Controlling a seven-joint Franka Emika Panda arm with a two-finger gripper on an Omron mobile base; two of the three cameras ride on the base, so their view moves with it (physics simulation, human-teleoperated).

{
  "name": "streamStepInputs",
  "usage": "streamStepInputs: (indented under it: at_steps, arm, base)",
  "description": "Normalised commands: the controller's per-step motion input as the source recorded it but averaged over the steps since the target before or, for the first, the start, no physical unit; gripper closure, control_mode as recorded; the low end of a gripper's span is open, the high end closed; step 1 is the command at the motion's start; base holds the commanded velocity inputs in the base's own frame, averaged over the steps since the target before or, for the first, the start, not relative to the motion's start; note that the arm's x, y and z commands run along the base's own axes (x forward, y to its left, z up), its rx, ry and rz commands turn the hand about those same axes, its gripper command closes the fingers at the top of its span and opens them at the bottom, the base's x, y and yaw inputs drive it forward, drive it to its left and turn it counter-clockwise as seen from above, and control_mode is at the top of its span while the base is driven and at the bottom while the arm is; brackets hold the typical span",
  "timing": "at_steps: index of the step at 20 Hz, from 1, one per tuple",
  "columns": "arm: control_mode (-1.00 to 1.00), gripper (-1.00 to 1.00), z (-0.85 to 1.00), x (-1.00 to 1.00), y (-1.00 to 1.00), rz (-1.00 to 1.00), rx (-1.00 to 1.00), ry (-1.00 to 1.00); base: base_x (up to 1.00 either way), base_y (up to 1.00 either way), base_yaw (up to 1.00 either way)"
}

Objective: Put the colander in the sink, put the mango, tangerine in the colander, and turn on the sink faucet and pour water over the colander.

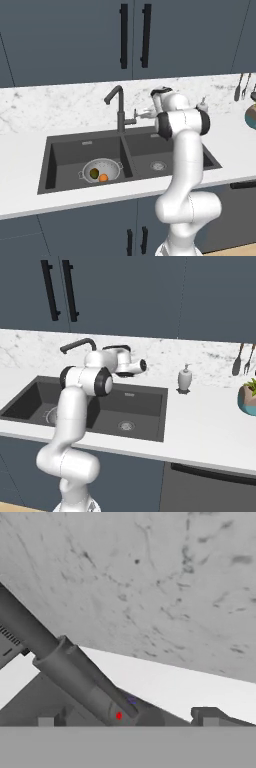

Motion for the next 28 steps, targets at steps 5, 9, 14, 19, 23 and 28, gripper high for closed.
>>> streamStepInputs:
  at_steps: [5,9,14,19,23,28]
  arm:
    - [-1.00,-1.00,-0.22,0.33,0.13,0.00,0.00,0.00]
    - [-1.00,-1.00,-0.18,0.37,0.10,0.00,0.00,0.00]
    - [-1.00,-1.00,-0.17,0.42,0.09,0.00,0.00,0.00]
    - [-1.00,-1.00,-0.16,0.30,0.07,0.00,0.00,0.00]
    - [-1.00,1.00,-0.14,0.13,0.04,0.00,-0.01,0.00]
    - [-1.00,1.00,0.00,0.01,-0.15,-0.06,-0.03,0.00]
  base:
    - [0.00,0.00,0.00]
    - [0.00,0.00,0.00]
    - [0.00,0.00,0.00]
    - [0.00,0.00,0.00]
    - [0.00,0.00,0.00]
    - [0.00,0.00,0.00]
